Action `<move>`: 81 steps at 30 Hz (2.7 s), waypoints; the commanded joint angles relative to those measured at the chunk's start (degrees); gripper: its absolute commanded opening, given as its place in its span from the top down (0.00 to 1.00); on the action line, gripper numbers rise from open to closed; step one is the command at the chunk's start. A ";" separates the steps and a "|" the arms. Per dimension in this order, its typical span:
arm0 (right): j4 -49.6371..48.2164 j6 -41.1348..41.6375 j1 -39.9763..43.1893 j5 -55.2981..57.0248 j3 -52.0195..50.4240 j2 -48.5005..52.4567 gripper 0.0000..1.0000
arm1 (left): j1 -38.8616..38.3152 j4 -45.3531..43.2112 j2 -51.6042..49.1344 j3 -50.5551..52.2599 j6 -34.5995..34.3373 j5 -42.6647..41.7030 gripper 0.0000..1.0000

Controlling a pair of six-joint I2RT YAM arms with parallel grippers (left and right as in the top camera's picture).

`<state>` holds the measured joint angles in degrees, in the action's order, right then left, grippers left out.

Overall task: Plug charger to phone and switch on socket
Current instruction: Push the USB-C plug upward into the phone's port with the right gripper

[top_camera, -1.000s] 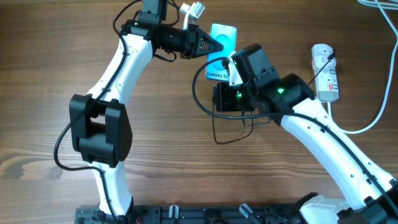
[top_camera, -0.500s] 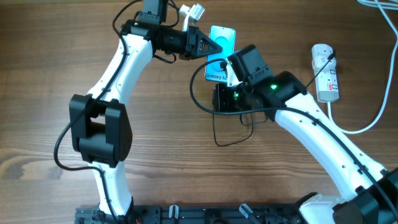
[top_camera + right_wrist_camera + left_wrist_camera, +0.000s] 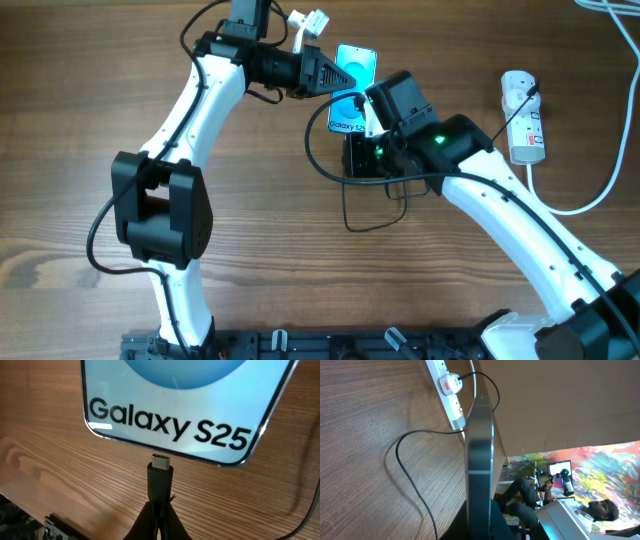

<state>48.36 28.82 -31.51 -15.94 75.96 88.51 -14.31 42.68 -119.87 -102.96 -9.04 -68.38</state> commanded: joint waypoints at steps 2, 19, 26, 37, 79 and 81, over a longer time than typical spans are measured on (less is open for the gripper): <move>-0.76 -1.07 -0.35 1.31 0.98 0.52 0.96 | 0.31 0.28 2.67 -0.13 1.38 -1.18 0.96; 0.02 -1.18 -0.35 1.95 0.96 0.55 0.96 | 0.31 0.48 2.67 -0.13 1.33 -1.18 0.96; 0.07 -0.31 -0.35 1.46 0.96 0.55 0.96 | 0.31 0.48 2.67 -0.13 1.29 -1.20 0.96; 0.13 -0.33 -0.35 1.03 0.96 0.55 0.96 | 0.31 0.74 2.67 -0.13 1.09 -1.22 0.96; 0.79 -1.25 -0.35 0.50 0.96 0.55 0.96 | 0.15 0.87 2.67 -0.13 1.14 -2.03 0.96; 1.01 -1.29 -0.35 0.87 0.96 0.55 0.96 | 0.15 0.87 2.67 -0.13 1.14 -2.05 0.96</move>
<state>49.10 28.21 -31.73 -16.45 75.96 88.51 -14.31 43.55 -119.87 -102.96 -9.04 -68.42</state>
